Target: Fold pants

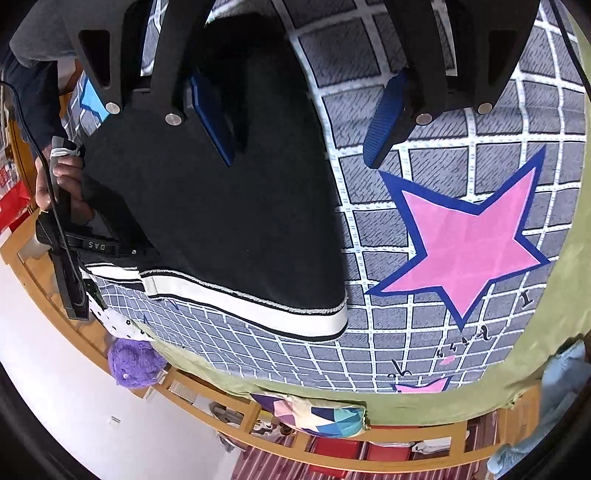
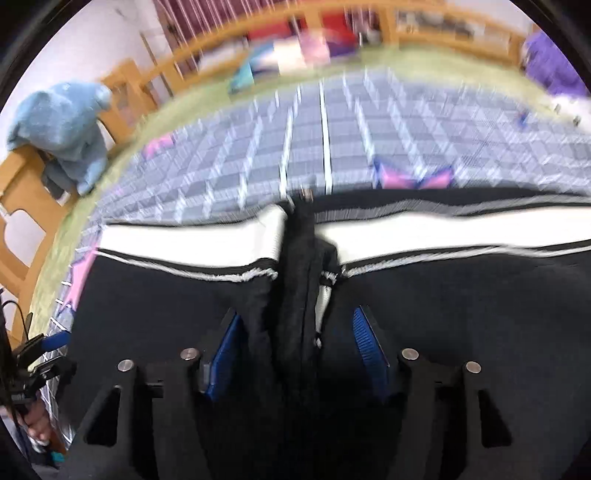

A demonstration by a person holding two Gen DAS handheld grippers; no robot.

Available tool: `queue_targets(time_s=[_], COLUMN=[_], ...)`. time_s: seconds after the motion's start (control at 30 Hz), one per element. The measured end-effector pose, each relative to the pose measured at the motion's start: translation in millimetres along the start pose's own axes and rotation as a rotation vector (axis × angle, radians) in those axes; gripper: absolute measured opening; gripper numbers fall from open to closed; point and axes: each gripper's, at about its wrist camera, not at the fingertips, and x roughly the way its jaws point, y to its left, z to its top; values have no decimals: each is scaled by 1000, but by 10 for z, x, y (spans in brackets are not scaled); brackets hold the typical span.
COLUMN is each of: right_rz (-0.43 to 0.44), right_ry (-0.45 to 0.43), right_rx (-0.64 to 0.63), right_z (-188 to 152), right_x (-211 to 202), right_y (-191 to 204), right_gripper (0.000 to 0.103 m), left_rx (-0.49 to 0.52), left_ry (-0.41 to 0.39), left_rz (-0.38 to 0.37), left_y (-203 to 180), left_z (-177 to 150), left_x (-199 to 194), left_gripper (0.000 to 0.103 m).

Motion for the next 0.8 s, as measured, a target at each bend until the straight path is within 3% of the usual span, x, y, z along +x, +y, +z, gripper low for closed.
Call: queue_targets(time_s=[0.07,0.1,0.13,0.17,0.23,0.3,0.37,0.47,0.53,0.57,0.6,0.63,0.7,0.8], right_rz=[19,3,39,68,34,-17,48,43,35,34,36,51,66,58], right_ry=[0,-36,-115,-140,-135,-77,-62,-33,-68,-95,-121,-144,-163,-85], right_rx=[-39,-72,-58,-35,-9,10,72,101,92,80,53,14,-15,-27], right_z=[46,68,79,89,91,64,38,60,-49,-120,-223,-353,-559,-927], right_x=[4,-88,-269,-350,-342,-169,-105,-236,-496,-596,-757,-907,-1039,-970], right_y=[48,73,22,-36,-137,-263,-437,-464,-405,-368,-307,-242,-173,-171], right_gripper=[17,16,16,16,16,16,16,21,21,27,40,45,46,46], left_rx=[-6,-6,-3,-4,-6,-7,-3,5,1,-9,-7,2,45,56], left_ry=[13,14,6,3,8,10,7,-3,-25,-37,-34,-28,-14,57], left_rz=[-3,-2,-6,-6,-5,1,27,75,79,63,43,33,53,96], left_y=[-4,-14,-22,-23,-43,-61,-78,-98,-119,-149,-186,-218,-324,-368], left_z=[17,20,18,29,34,26,6,-5,-28,-49,-65,-74,-149,-345], left_x=[51,53,37,37,35,6,-48,-140,-235,-283,-288,-275,-179,64], left_gripper=[70,70,70,70,70,70,70,70,70,70,70,70,70,72])
